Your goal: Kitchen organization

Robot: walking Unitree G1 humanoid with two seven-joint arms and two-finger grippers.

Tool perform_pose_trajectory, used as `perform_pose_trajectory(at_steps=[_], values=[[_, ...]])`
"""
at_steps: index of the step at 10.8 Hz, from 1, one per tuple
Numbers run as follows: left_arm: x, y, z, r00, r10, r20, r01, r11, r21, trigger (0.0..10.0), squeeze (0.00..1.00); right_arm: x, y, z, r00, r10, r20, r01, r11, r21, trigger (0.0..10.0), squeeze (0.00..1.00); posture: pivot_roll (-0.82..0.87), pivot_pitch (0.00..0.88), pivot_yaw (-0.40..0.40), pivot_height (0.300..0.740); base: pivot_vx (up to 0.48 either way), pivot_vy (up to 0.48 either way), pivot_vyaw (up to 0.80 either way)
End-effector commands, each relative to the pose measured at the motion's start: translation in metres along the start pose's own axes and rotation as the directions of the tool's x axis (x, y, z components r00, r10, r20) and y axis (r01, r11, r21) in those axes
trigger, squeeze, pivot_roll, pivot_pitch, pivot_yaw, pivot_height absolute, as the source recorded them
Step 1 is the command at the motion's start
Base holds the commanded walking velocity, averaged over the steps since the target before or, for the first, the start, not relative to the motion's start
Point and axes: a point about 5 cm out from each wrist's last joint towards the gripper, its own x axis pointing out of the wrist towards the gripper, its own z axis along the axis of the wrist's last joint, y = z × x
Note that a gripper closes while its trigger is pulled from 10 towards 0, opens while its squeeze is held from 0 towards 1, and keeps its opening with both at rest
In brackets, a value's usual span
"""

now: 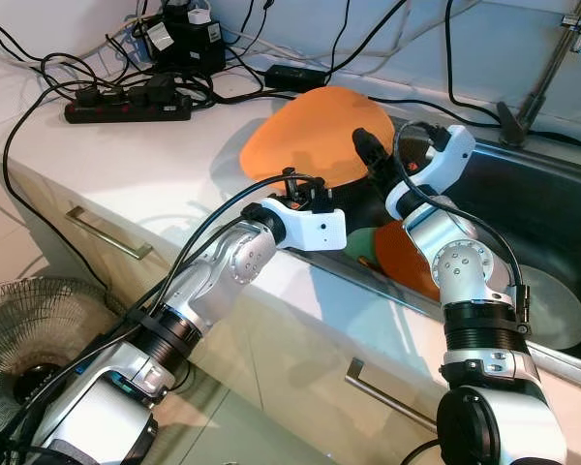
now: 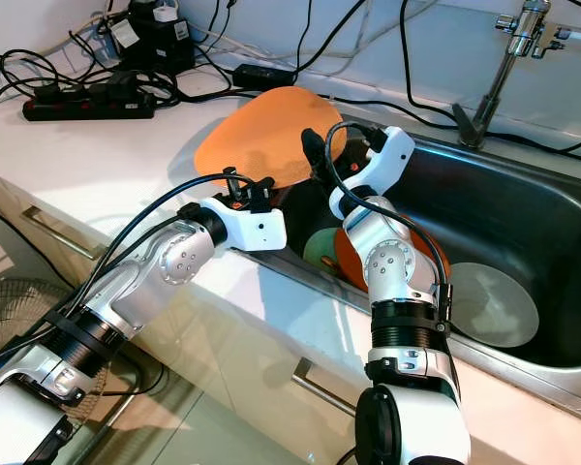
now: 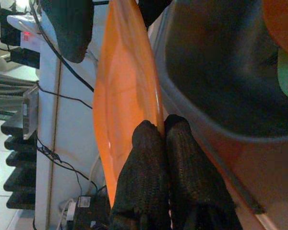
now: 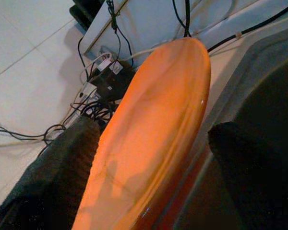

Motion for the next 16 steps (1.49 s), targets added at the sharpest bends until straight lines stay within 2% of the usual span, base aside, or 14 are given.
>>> perform_pose_trajectory(at_steps=[1,15,16], values=[[0.0022,0.0134,0.0084,0.998,0.056,0.041,-0.058,0.998,0.032,10.0,0.0,-0.0016,0.0025,-0.0032,1.0,0.016,-0.02,-0.017,1.0,-0.019,0.0,0.0,0.18,0.031,0.042,0.74,0.0,0.0,0.0],[0.0024,0.0162,0.0033,0.997,0.077,0.028,-0.079,0.993,0.091,10.0,0.0,-0.0017,0.0032,-0.0052,0.999,0.034,-0.039,-0.035,0.999,-0.023,0.0,0.0,0.18,0.039,0.037,0.74,0.0,0.0,0.0],[0.0025,0.0164,0.0029,0.997,0.076,0.028,-0.078,0.994,0.08,10.0,1.0,-0.0017,0.0035,-0.0052,0.999,0.034,-0.039,-0.035,0.999,-0.022,0.0,0.0,0.18,0.041,0.036,0.74,0.0,0.0,0.0]])
